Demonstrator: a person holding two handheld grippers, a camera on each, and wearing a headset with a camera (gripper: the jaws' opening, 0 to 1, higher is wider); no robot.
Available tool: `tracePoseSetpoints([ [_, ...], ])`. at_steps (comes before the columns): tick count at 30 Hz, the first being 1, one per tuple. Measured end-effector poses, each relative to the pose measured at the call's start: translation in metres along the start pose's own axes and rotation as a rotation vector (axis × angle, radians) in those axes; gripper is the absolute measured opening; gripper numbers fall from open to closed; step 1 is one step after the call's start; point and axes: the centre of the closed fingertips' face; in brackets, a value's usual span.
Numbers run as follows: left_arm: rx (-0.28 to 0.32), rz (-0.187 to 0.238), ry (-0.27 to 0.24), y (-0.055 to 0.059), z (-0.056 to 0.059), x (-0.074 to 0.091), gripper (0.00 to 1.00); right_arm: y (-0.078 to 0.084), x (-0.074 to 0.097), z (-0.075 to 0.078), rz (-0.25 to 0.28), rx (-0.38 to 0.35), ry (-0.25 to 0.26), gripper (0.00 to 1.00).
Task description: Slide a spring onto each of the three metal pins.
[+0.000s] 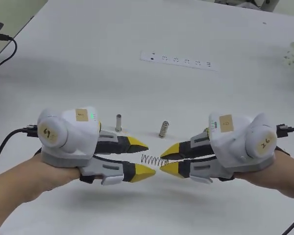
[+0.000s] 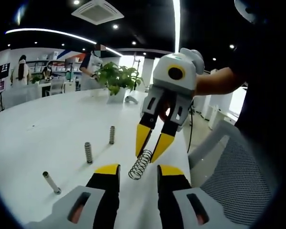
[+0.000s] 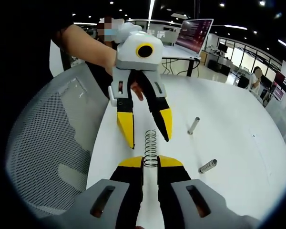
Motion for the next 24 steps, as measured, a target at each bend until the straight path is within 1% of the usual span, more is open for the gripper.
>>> tracePoseSetpoints([
  [3, -0.004, 0.0, -0.001, -0.0003, -0.0001, -0.001, 0.24, -0.0013, 0.0019, -0.0002, 0.006, 0.001, -0.002, 0.08],
  [9, -0.008, 0.011, 0.013, -0.0033, 0.0018, -0.0016, 0.15, -0.003, 0.0041, -0.0018, 0.013, 0.009, -0.009, 0.08],
  [12, -0.015, 0.012, 0.021, -0.0046, 0.0035, -0.0017, 0.08, -0.0043, 0.0048, -0.0015, 0.017, 0.012, -0.009, 0.08],
  [13, -0.019, 0.012, 0.016, -0.0049, 0.0026, -0.0014, 0.07, -0.0039, 0.0049, -0.0021, 0.014, 0.014, -0.013, 0.08],
  [21, -0.032, 0.015, 0.023, -0.0058, 0.0057, -0.0009, 0.06, -0.0045, 0.0063, -0.0042, 0.021, 0.012, -0.018, 0.08],
  [24, -0.051, 0.014, 0.025, -0.0062, 0.0066, -0.0001, 0.05, -0.0051, 0.0068, -0.0045, 0.025, 0.011, -0.018, 0.08],
])
Point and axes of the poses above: the centre of the closed fingertips' face, and the gripper's own axes: x roughly backward along the fingers, z roughly to its right, y roughly out of its underside, and after that the axes turned 9 degrees about -z, right-handed
